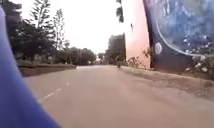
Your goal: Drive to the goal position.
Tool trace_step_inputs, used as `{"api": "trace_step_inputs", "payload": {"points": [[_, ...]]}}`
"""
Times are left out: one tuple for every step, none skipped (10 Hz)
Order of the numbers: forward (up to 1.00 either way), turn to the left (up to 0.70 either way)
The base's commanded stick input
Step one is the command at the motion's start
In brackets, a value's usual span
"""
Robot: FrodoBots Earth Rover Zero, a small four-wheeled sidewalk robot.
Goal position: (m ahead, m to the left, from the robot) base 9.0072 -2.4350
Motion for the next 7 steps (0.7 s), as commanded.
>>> {"api": "trace_step_inputs", "payload": {"points": [[1.0, 0.0], [1.0, 0.0], [1.0, 0.0], [1.0, 0.0], [1.0, 0.0], [1.0, 0.0], [1.0, 0.0]]}}
